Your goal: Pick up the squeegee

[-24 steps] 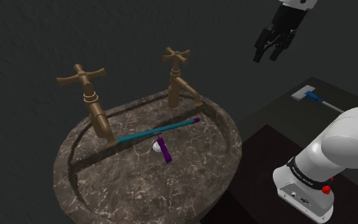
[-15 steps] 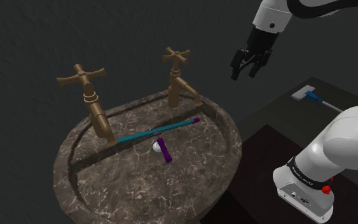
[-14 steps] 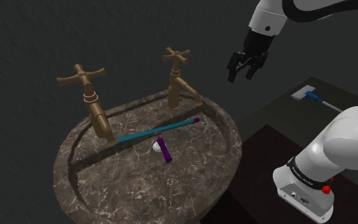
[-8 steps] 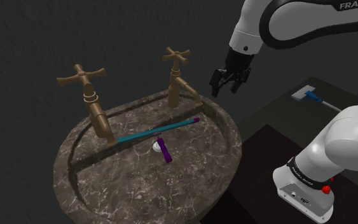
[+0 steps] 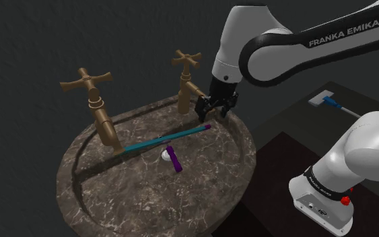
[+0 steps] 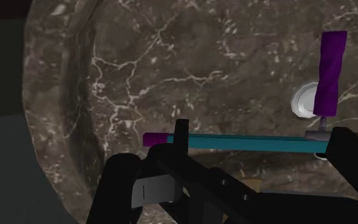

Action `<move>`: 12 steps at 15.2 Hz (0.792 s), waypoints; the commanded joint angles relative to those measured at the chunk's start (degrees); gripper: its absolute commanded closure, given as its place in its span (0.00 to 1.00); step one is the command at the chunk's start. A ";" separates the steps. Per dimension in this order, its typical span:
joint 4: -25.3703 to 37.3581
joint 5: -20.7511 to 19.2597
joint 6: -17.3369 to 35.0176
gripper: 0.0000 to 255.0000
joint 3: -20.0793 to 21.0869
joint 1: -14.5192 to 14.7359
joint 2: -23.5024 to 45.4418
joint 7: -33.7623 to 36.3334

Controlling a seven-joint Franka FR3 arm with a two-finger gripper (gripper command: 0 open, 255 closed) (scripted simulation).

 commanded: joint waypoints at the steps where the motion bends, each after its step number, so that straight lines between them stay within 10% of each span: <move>1: 0.97 -0.66 3.08 0.00 2.18 0.08 3.82 2.52; 12: 12.75 -17.95 15.12 0.00 9.08 2.73 29.81 23.43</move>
